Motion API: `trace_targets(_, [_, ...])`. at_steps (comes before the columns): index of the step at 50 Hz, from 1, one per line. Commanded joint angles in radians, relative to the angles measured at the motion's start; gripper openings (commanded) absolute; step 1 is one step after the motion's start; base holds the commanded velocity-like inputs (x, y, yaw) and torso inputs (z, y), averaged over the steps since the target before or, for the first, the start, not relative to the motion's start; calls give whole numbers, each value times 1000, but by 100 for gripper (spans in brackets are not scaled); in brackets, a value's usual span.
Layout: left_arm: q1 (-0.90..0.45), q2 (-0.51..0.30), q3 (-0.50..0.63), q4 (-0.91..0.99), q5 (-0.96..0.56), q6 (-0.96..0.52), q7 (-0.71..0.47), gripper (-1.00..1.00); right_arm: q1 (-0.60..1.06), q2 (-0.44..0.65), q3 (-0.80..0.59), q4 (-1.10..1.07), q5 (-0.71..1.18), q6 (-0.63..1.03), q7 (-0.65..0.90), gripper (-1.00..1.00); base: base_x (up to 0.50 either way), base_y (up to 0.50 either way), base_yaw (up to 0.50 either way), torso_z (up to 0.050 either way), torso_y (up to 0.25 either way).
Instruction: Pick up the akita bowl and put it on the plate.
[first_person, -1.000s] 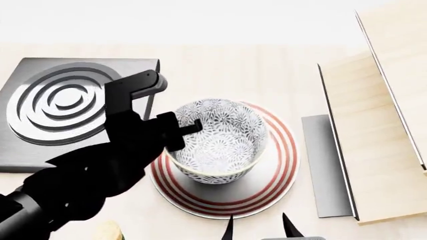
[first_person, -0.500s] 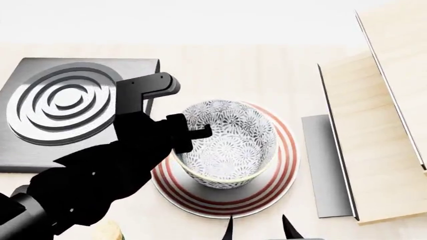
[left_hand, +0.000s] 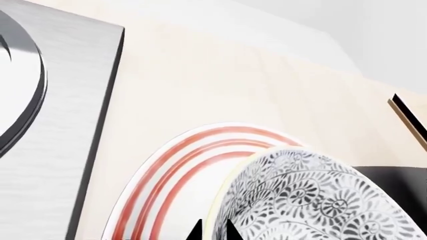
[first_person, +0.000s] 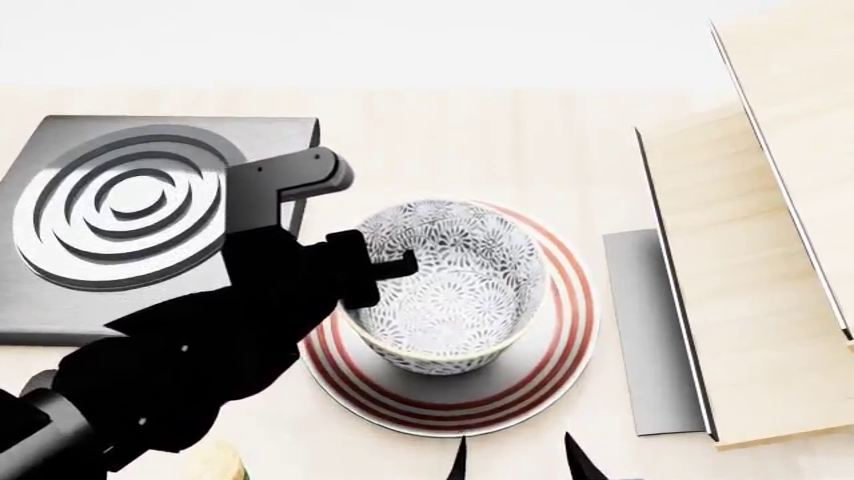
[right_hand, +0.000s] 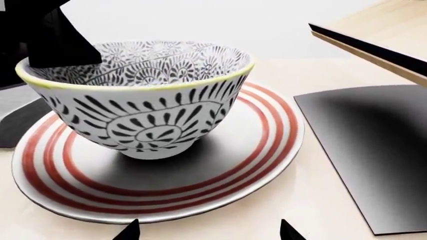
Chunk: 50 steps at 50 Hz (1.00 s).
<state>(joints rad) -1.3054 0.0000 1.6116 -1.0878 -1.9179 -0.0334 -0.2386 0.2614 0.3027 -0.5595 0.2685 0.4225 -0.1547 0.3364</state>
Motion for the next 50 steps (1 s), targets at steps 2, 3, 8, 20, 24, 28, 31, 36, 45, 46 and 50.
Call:
trace_targets(2, [-4, 0, -1, -16, -44, 10, -3, -100, 5, -2, -3, 14, 11, -2, -12, 100, 0, 0, 0, 0, 0])
trace_targets(3, [-5, 0, 0, -18, -51, 11, 0, -100, 6, -3, -4, 15, 11, 0, -11, 100, 0, 0, 0, 0, 0])
trace_targets(8, [-5, 0, 4, -22, -57, -1, 2, -100, 2, -2, -8, 6, 11, 3, -9, 100, 2, 0, 0, 0, 0])
trace_targets(20, [2, 0, -3, -7, 15, -40, -28, 100, -3, 2, -5, 0, 21, -1, -11, 100, 0, 0, 0, 0, 0])
trace_targets(24, [4, 0, -6, -6, 32, -43, -42, 100, -3, 1, -6, 5, 22, -3, -13, 100, 0, 0, 0, 0, 0])
trace_targets(28, [5, 0, -6, -5, 41, -42, -46, 100, 2, -4, -7, 19, 23, -7, -17, 100, 0, 0, 0, 0, 0])
trace_targets(31, [5, 0, -6, -7, 43, -40, -49, 100, 3, -4, -6, 22, 25, -9, -19, 100, 0, 0, 0, 0, 0])
trace_targets(36, [0, 0, -9, -1, 67, -49, -64, 100, 5, -8, -9, 28, 21, -10, -18, 100, 0, 0, 0, 0, 0])
trace_targets(45, [-7, 0, -16, 11, 133, -77, -113, 100, -3, 1, -7, 3, 30, -5, -13, 100, 0, 0, 0, 0, 0])
trace_targets(46, [-6, 0, -17, 11, 135, -76, -116, 100, -3, 2, -7, 1, 31, -4, -12, 100, 0, 0, 0, 0, 0])
trace_targets(50, [-12, 0, -21, 22, 161, -80, -126, 100, -5, 3, -8, -9, 31, -3, -9, 100, 0, 0, 0, 0, 0])
